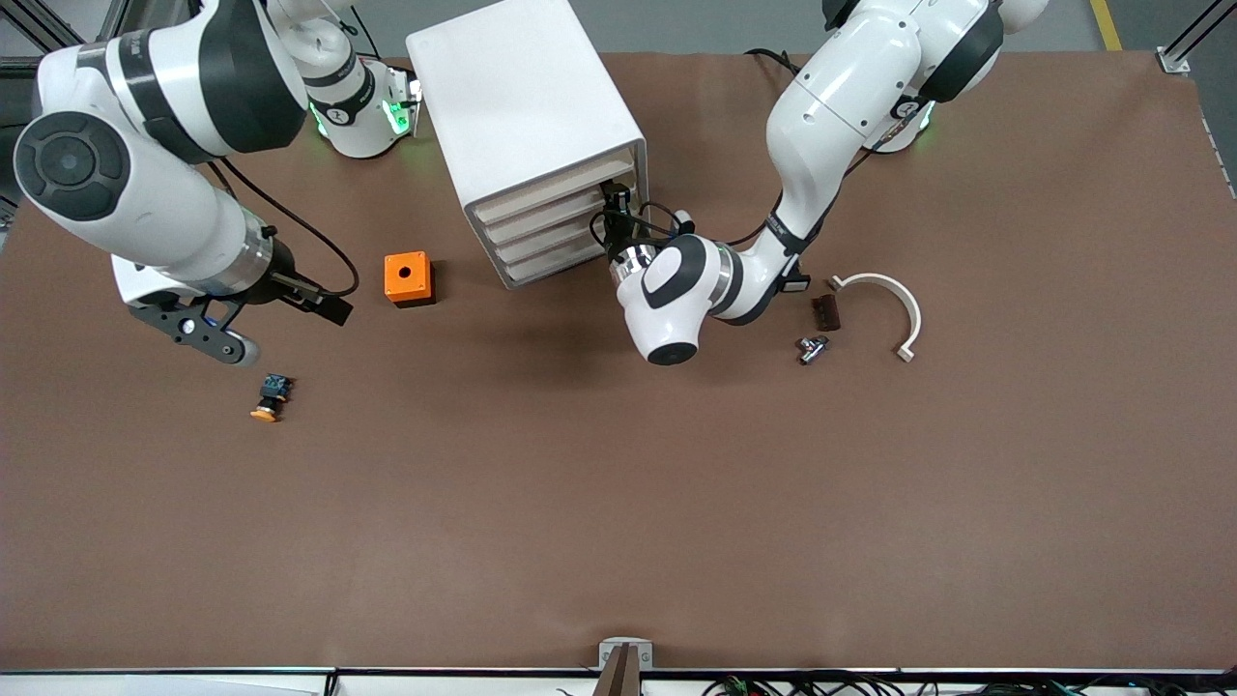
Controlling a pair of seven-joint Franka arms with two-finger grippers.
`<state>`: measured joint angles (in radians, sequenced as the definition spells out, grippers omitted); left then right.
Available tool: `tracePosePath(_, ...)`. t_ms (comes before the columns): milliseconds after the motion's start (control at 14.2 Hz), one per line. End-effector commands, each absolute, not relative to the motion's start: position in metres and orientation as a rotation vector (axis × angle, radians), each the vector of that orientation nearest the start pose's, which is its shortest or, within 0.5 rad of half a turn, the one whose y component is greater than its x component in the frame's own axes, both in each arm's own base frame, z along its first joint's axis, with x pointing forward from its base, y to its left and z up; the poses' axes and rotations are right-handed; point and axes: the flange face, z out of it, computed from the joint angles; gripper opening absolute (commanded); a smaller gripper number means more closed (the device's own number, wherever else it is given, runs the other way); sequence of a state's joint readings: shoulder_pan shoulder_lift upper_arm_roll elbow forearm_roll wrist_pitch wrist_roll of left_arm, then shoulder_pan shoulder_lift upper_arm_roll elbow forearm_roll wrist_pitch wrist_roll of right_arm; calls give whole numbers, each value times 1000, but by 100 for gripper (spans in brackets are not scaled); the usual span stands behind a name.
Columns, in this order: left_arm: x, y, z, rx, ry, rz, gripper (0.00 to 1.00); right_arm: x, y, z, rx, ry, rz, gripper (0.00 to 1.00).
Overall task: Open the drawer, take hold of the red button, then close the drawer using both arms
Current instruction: 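Pull the drawer open with the left gripper while the right gripper approaches, then reach the right gripper into the drawer while the left gripper withdraws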
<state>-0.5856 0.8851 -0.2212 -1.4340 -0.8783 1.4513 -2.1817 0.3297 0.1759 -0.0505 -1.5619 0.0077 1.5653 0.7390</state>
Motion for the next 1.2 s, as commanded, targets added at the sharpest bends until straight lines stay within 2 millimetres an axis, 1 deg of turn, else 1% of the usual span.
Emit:
tracePosePath(0, 402, -517, 190, -1345, -1571, 1358, 17, 574, 176, 527, -3068, 779, 264, 100)
tracePosePath(70, 404, -515, 190, -1337, -1578, 1354, 17, 575, 180, 527, -3055, 815, 249, 100)
tracePosePath(141, 405, -514, 190, -1334, -1581, 1354, 16, 572, 194, 525, -3059, 819, 250, 100)
tracePosePath(211, 407, -513, 190, -1333, -1584, 1355, 16, 571, 203, 521, -3060, 832, 251, 100)
tracePosePath(563, 428, -496, 191, -1318, -1621, 1375, 16, 562, 245, 513, -3046, 899, 218, 100)
tracePosePath(634, 436, -489, 189, -1308, -1636, 1380, 16, 559, 256, 508, -3055, 885, 223, 100)
tracePosePath(704, 442, -483, 189, -1306, -1646, 1379, 17, 556, 266, 507, -3059, 861, 213, 100)
tracePosePath(845, 459, -467, 190, -1285, -1679, 1396, 17, 555, 273, 506, -3043, 920, 205, 100)
tracePosePath(986, 473, -453, 190, -1267, -1706, 1413, 17, 551, 284, 502, -3050, 908, 205, 100)
tracePosePath(1127, 491, -435, 191, -1240, -1741, 1435, 18, 550, 296, 498, -3026, 973, 184, 100)
